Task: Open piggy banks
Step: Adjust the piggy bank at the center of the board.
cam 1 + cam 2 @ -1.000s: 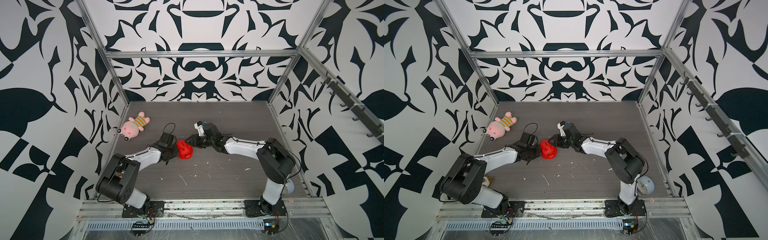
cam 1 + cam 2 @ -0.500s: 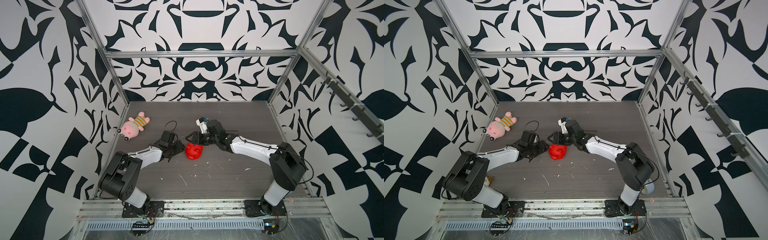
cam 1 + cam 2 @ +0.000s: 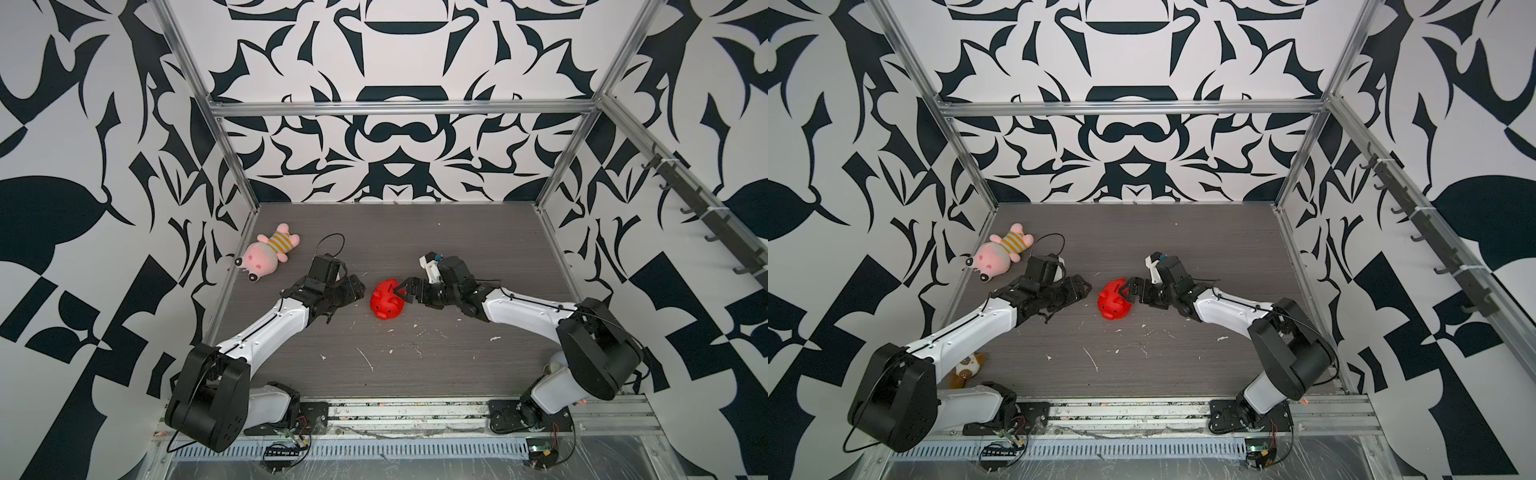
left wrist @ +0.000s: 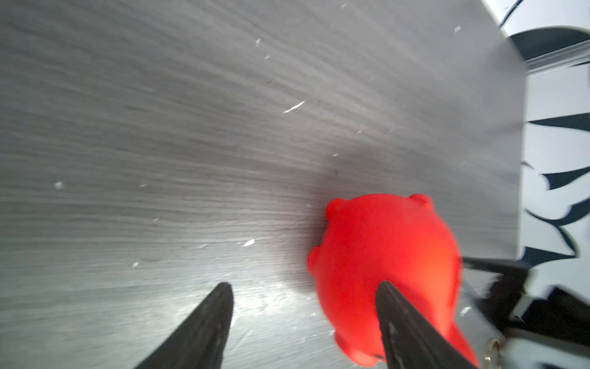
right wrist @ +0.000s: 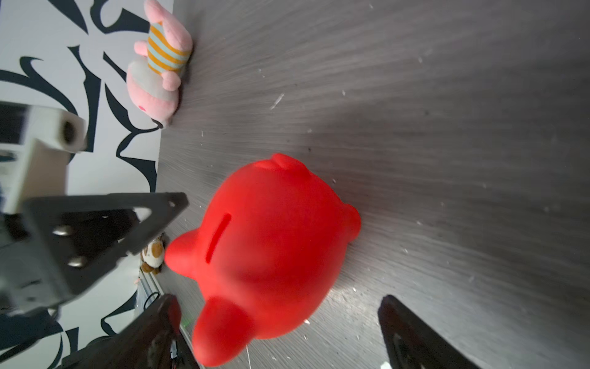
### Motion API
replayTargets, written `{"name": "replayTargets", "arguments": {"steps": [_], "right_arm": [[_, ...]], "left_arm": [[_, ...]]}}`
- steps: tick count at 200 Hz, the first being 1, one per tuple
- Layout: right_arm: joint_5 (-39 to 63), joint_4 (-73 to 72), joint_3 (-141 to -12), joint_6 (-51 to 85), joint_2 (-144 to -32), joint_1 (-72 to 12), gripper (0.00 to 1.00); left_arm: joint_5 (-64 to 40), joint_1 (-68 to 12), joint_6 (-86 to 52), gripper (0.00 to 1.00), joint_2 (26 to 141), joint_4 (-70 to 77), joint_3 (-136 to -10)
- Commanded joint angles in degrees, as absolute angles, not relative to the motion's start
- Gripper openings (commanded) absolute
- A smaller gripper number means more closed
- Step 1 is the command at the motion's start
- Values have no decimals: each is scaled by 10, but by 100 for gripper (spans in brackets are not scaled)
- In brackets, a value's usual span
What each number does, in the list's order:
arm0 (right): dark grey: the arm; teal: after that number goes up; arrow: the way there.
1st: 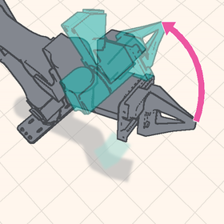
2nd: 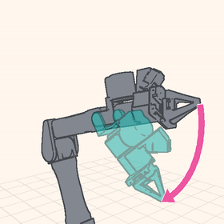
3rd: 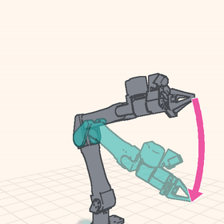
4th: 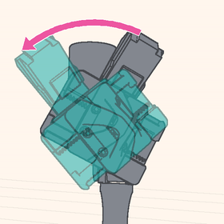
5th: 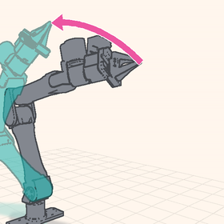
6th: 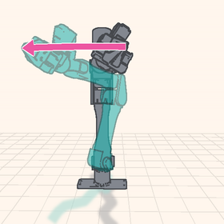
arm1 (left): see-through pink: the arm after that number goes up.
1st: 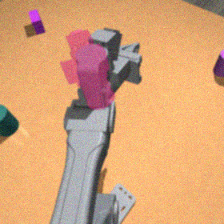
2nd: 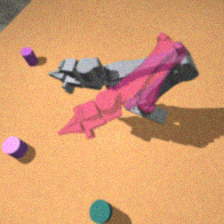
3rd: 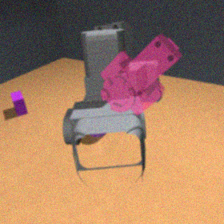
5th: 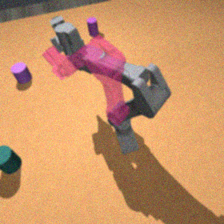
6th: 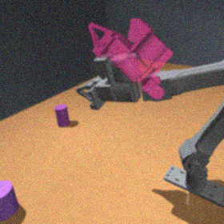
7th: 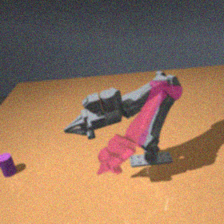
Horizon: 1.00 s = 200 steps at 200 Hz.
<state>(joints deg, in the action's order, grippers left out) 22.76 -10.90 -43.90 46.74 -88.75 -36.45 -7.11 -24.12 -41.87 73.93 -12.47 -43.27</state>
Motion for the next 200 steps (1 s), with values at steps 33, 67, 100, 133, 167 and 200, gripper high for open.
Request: {"name": "replayTargets", "arguments": {"steps": [33, 67, 100, 133, 167, 200], "right_arm": [[190, -302, -382, 557, -885, -381, 99], [171, -304, -379, 562, -892, -381, 96], [169, -317, -373, 569, -897, -379, 95], [165, -321, -360, 568, -891, -376, 94], [159, -319, -352, 565, -886, -376, 92], [160, -315, -356, 558, -889, -375, 91]], "left_arm": [[-125, -277, -420, 99, 740, -33, -421], [-47, -338, -433, 100, 710, 28, -379], [63, -399, -389, 100, 719, 29, -354], [89, -399, -371, 100, 722, 93, -322], [105, -395, -350, 100, 748, 156, -313], [78, -392, -348, 99, 779, 239, -303]]}}
